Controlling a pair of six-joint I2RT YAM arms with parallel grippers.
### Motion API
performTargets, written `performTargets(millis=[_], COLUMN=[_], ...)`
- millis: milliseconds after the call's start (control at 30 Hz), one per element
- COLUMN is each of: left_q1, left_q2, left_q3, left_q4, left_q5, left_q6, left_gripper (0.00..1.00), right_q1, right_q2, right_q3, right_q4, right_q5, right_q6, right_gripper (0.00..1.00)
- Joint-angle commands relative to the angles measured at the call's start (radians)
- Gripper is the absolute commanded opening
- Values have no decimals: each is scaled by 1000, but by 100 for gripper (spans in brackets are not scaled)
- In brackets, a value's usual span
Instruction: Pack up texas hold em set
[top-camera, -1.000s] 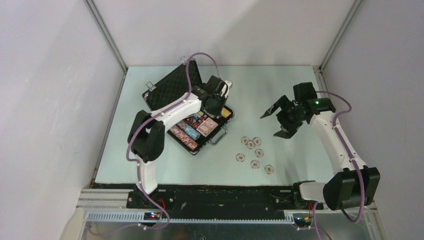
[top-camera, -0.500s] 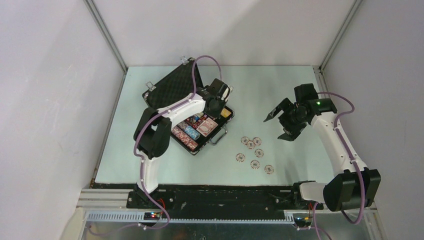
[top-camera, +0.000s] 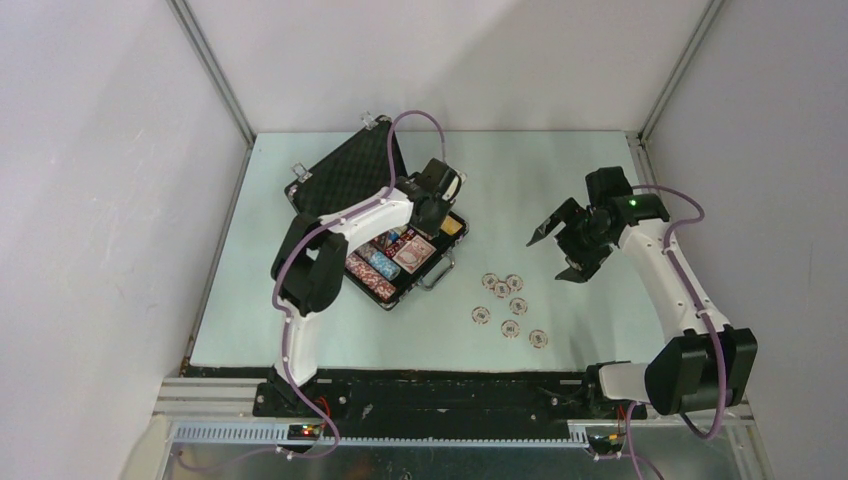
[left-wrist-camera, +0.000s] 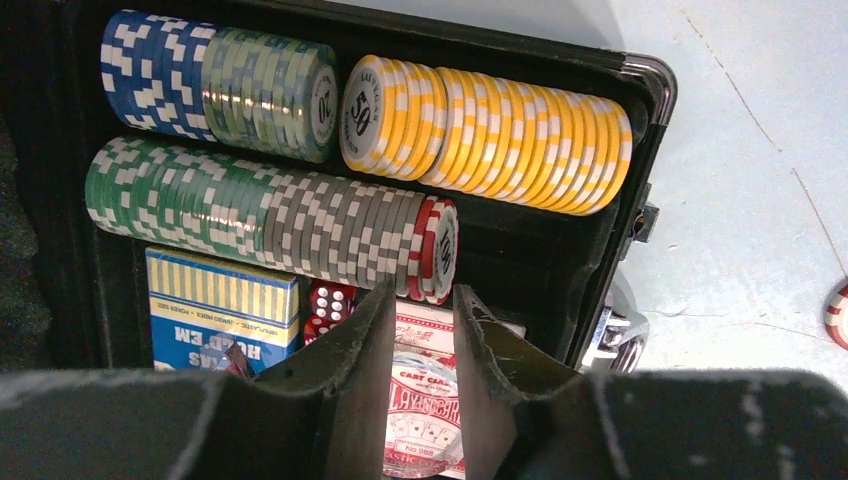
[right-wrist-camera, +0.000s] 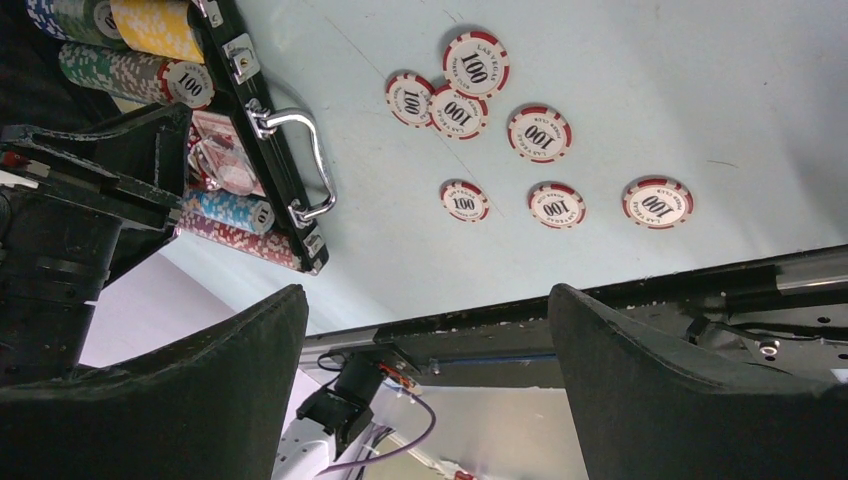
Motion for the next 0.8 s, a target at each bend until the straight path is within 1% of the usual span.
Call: performTargets(millis=[0, 300, 367, 433, 500, 533, 567, 600, 633, 667, 700, 767], left_q1=[2, 0, -1, 0, -1, -1, -2, -2, -3, -3, -4, -4], left_q2=[6, -65, -83, -108, -143, -175, -194, -241, -266, -320, -347, -419], left_q3=[48, 18, 18, 15, 2, -17, -32, -70, -92, -138, -160, -216], left_q4=[28, 44, 36, 32, 32, 43, 53, 81, 98, 132, 147, 178], left_q5=[-29, -54, -60, -47, -24, -16, -19, -29, -44, -53, -74, -110], left_q6=[30, 24, 19, 8, -10, -17, -35, -44, -60, -69, -83, -106], left_gripper=[34, 34, 34, 36, 45, 55, 62, 77, 85, 96, 98, 99], right_q1=[-5, -5, -5, -6, 2, 10, 15, 27, 35, 51, 62, 103], right_q2=[4, 30, 48, 72, 99, 114, 121, 134, 142, 157, 162, 161], right_q3=[5, 6, 5, 5, 6, 10, 14, 30, 42, 79, 102, 171], right_q4=[-2, 9, 6, -24, -26, -26, -26, -26, -44, -56, -76, -92], right_q5=[7, -12, -14, 16, 17, 30, 37, 55, 75, 119, 144, 267], right_q6=[-15, -34, -48, -56, -88, -102, -109, -123, -128, -142, -152, -179], right_gripper=[92, 93, 95, 99, 99, 100, 100, 100, 100, 100, 100, 100])
